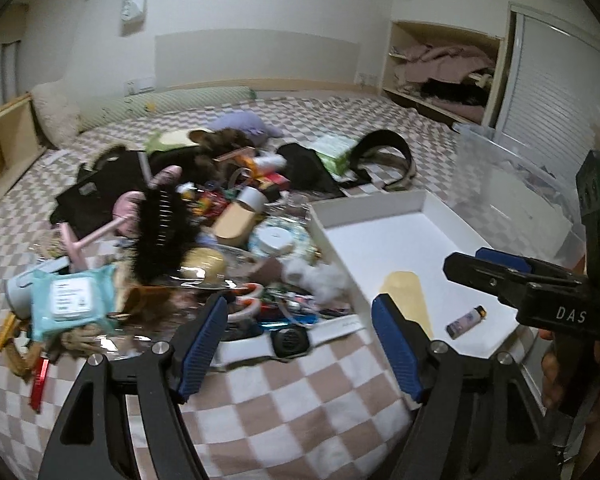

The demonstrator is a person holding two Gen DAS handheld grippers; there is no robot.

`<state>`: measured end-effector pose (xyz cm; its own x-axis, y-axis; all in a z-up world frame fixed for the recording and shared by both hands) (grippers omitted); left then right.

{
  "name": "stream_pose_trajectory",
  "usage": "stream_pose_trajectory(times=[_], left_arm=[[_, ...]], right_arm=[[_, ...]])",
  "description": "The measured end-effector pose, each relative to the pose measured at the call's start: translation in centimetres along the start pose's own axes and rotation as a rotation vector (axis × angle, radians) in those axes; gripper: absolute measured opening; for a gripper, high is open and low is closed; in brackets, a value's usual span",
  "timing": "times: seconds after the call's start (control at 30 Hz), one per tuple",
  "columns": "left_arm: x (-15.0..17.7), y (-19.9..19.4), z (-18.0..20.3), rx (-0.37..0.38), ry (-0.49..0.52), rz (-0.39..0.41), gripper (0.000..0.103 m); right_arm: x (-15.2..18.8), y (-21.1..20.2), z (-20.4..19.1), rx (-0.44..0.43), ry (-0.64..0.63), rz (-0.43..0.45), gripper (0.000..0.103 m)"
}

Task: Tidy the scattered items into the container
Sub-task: 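Withdraw both grippers from the tray back over the clutter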

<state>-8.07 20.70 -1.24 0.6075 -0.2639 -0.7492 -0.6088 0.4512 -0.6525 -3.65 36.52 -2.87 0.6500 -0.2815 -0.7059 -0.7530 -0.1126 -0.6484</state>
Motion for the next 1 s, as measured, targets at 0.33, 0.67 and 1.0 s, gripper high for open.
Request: stream_pose_trajectory(times=[0.33,0.67,1.0], left_arm=[[0.1,-1.9,-5.6,-0.069,-0.032,0.036,0.075],[2.7,-1.8,-11.8,-0.135,-0.103,0.050,0.075],[5.5,0.5,-16.1,-0.201,-0.177,0.039,0.075]], right_arm=[[-0.3,1.0,-4.0,-0.060,-0.031,0.010,0.083],[2.1,4.8,-8.5,-0.126,-0.070,-0.057,0.083],[7.4,9.6,-12.4,-0.135,-0.132,-0.198,0.083]])
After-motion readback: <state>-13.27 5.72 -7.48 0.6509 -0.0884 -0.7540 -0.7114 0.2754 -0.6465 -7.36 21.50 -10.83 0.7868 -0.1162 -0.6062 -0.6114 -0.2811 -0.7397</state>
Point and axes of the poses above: each gripper's, at about its wrist camera, not at the fingertips, and y roughly the way its jaws point, z to its right, x to its underside, the point moved 9 cm from there along y, roughly the way its jaws point, and after that the axes turned 2 degrees about -y, right-handed, at the moved point
